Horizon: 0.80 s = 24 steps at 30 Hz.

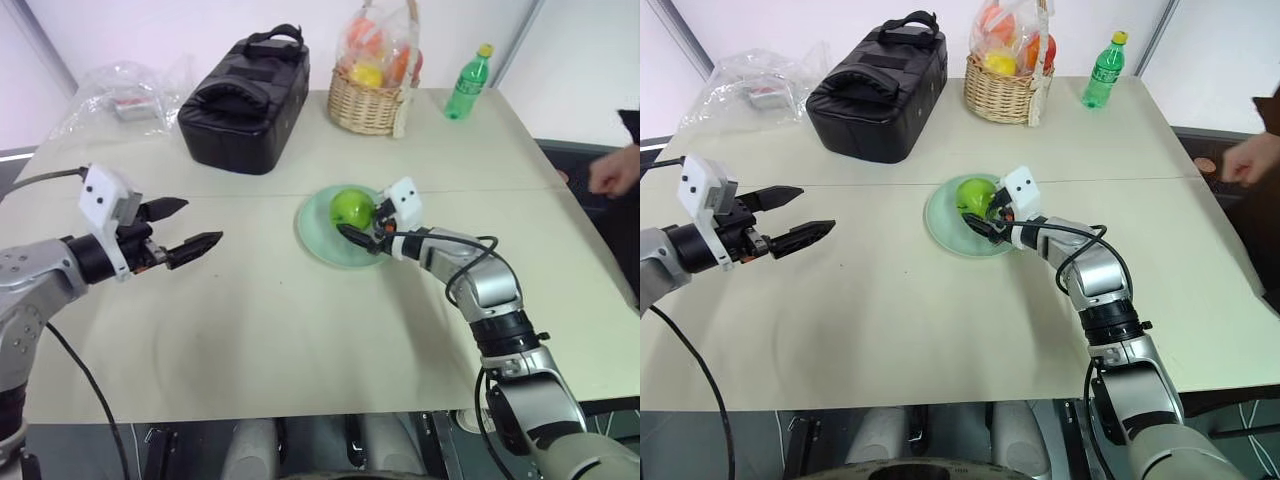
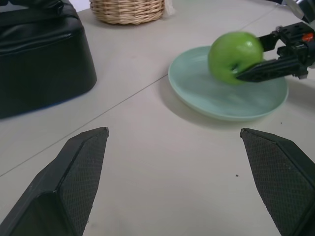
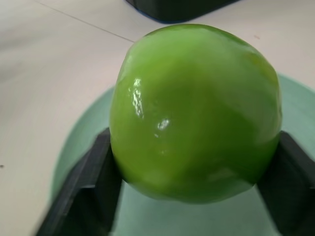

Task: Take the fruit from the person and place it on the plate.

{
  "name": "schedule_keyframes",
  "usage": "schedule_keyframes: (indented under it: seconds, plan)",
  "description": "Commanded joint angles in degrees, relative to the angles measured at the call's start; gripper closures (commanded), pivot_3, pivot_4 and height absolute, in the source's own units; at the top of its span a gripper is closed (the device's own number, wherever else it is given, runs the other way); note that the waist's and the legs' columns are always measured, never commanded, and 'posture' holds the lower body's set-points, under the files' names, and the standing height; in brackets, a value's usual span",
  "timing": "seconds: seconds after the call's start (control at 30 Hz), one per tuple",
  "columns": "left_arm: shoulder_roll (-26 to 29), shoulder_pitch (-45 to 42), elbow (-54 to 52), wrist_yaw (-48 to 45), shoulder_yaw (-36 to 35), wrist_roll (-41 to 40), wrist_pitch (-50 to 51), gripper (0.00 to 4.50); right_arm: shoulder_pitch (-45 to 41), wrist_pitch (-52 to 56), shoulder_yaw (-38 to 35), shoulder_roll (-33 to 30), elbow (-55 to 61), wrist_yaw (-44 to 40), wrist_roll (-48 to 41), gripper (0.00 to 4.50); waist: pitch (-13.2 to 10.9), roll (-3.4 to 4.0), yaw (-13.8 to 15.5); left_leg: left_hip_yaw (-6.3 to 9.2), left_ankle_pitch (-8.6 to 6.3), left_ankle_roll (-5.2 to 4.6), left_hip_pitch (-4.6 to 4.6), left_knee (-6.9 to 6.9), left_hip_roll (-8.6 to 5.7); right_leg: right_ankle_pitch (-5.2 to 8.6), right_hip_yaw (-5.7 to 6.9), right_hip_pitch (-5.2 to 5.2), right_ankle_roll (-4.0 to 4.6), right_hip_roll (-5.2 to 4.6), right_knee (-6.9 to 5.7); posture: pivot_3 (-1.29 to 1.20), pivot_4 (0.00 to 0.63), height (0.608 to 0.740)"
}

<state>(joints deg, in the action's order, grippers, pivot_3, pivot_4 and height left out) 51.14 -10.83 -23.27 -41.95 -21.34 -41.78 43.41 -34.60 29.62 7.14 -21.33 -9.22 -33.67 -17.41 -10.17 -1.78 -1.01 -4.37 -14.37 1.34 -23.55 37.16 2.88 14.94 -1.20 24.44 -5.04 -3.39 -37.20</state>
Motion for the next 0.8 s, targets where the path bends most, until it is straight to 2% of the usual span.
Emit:
schedule_keyframes:
  seconds: [0.03,0.23,0.47,0.63,0.8]
  plan:
    - [0.00,0.07,-1.77,0.31,-1.64,-0.24,-0.70,0.00,-1.68,-0.90,-1.80,0.31,1.72,-1.61,-0.69,0.06,0.00,0.00,-0.02,0.00,0.00,0.00,0.00,0.00,0.00,0.00,0.00,0.00,0.00,0.00,0.00,0.00,0.150,0.740]
    - [-0.83,-0.12,-1.21,1.11,-2.64,-0.74,-0.96,0.00,-2.16,2.74,-5.10,-1.16,7.54,-1.67,-2.67,0.06,-0.01,0.01,-0.01,0.00,0.00,0.00,0.00,0.00,0.01,0.00,0.00,0.00,0.00,0.01,0.00,0.00,0.150,0.740]
    - [-4.41,-0.75,2.01,5.51,-5.99,0.16,-2.41,0.00,-4.23,12.09,-17.21,-5.51,15.53,-0.83,-12.68,0.06,-0.01,-0.01,0.25,0.01,0.00,0.00,0.00,0.01,0.01,0.00,0.02,0.00,-0.01,-0.01,0.00,0.00,0.150,0.740]
    - [-8.36,0.08,2.12,9.49,-6.61,1.04,-3.90,0.00,0.74,8.21,-19.30,-10.53,13.51,-2.42,-10.47,0.06,0.03,-0.07,0.27,0.01,0.00,0.00,-0.01,0.00,-0.03,0.00,0.04,-0.05,0.00,-0.06,0.06,0.00,0.150,0.740]
    - [-13.04,2.80,2.10,12.21,-6.07,1.57,-5.37,0.00,5.08,1.19,-20.99,-9.95,8.98,-1.59,-8.57,0.06,0.02,-0.06,-0.06,0.00,0.00,-0.01,0.01,-0.01,-0.02,-0.01,0.01,-0.04,-0.01,-0.04,0.05,0.00,0.150,0.740]
